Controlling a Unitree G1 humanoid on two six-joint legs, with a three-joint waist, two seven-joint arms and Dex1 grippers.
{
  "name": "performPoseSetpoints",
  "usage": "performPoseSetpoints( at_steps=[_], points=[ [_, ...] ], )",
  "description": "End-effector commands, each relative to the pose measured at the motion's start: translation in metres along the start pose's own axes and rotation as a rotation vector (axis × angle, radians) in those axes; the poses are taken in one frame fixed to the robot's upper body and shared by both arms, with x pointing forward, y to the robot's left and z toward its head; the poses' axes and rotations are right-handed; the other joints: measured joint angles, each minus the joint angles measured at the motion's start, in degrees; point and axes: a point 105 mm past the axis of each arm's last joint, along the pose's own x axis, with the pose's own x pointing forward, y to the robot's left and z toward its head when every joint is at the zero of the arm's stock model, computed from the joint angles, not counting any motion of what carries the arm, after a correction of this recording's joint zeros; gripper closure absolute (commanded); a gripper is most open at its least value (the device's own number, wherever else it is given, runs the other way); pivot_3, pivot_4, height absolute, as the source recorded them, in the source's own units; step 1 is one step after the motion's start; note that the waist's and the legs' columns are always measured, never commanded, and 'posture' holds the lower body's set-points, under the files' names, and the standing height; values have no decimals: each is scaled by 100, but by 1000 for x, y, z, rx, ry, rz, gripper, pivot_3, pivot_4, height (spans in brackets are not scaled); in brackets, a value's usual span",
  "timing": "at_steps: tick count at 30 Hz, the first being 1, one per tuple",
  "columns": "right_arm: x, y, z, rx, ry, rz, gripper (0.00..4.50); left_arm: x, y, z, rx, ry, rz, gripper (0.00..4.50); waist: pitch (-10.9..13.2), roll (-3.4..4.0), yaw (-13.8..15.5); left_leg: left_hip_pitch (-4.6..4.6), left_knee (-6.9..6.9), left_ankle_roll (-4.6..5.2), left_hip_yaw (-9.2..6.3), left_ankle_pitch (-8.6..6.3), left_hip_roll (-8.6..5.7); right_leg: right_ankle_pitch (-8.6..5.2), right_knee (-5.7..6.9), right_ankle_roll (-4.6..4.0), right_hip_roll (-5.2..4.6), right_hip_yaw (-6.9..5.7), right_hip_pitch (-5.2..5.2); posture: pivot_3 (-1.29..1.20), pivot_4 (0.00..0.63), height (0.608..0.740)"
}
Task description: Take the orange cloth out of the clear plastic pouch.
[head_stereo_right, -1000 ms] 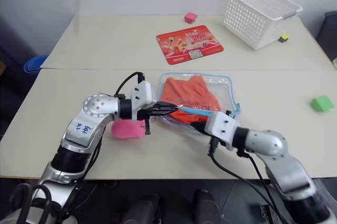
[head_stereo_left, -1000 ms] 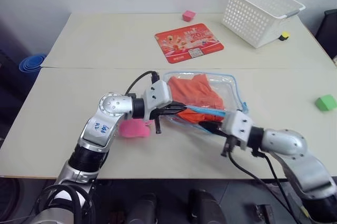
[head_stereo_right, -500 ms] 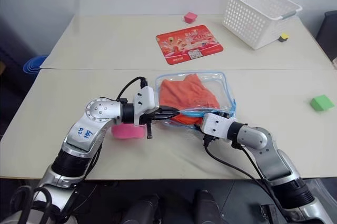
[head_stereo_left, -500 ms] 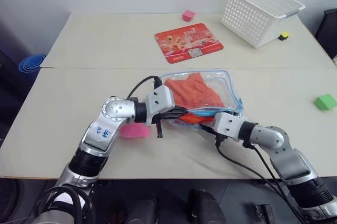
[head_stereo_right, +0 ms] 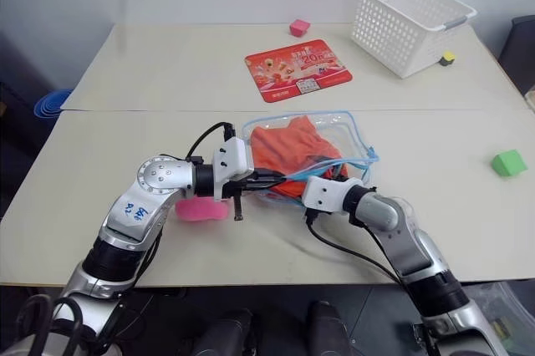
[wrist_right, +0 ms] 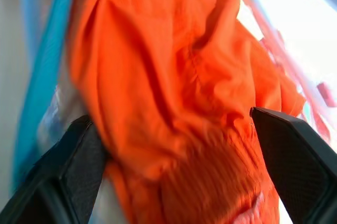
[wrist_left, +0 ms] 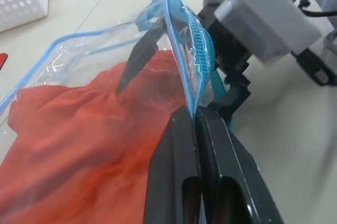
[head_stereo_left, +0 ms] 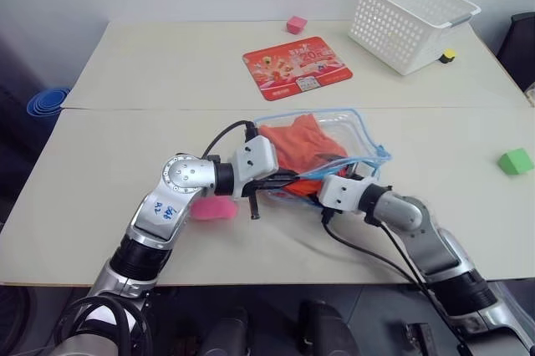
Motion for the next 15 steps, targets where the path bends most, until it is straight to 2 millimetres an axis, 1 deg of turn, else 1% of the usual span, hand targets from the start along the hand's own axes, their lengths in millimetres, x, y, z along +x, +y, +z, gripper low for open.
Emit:
performPoseSetpoints(
  at_steps=[1, 4, 6, 7, 9, 11, 14, 15],
  points=[
    [8, 10, -2, -109, 1, 39, 784, 1, 0, 21, 33, -72, -1, 4500, 0, 0, -6, 0, 0, 0, -1, 0, -1, 0, 0, 0, -1, 0, 0, 0, 150, 740],
    [18, 14, -8, -151, 14, 42, 784, 0, 2, 23, 13, -84, 10, 4500, -2, -2, -60, 4, 1, 0, 0, 0, 0, 0, 1, 0, -1, 0, 3, 0, 150, 740],
    [22, 15, -10, -141, 14, 36, 784, 1, 3, 24, 9, -85, 18, 4500, -3, -4, -74, 9, 0, -3, -1, 2, 1, 0, 3, 0, 0, 1, 5, 0, 150, 740],
    [23, 16, -10, -135, 11, 33, 1137, 1, 4, 24, 6, -86, 21, 4500, -3, -3, -78, 10, 0, -5, -1, 3, 2, 0, 3, 0, 0, 1, 5, 0, 150, 740],
    [23, 20, -10, -123, -1, 48, 1668, 0, 5, 25, -4, -91, 30, 4500, -3, -3, -78, 10, 0, -7, -1, 4, 4, 0, 4, 0, 1, 2, 5, 0, 150, 740],
    [22, 24, -10, -129, -6, 71, 2346, 0, 7, 27, -24, -103, 40, 4500, -3, -3, -79, 10, 0, -7, -1, 4, 3, 0, 4, 0, 1, 4, 6, 0, 150, 740],
    [19, 25, -11, -136, -9, 79, 3396, -1, 14, 31, -77, -138, 74, 4500, -3, -4, -71, 9, 1, -7, -1, 4, 3, 0, 4, 0, 0, 4, 6, 0, 150, 740],
    [18, 26, -10, -139, -11, 83, 3650, -1, 17, 33, -97, -150, 87, 4500, -3, -4, -64, 9, 2, -7, -1, 4, 3, 0, 3, 0, -1, 6, 6, 0, 150, 740]
  ],
)
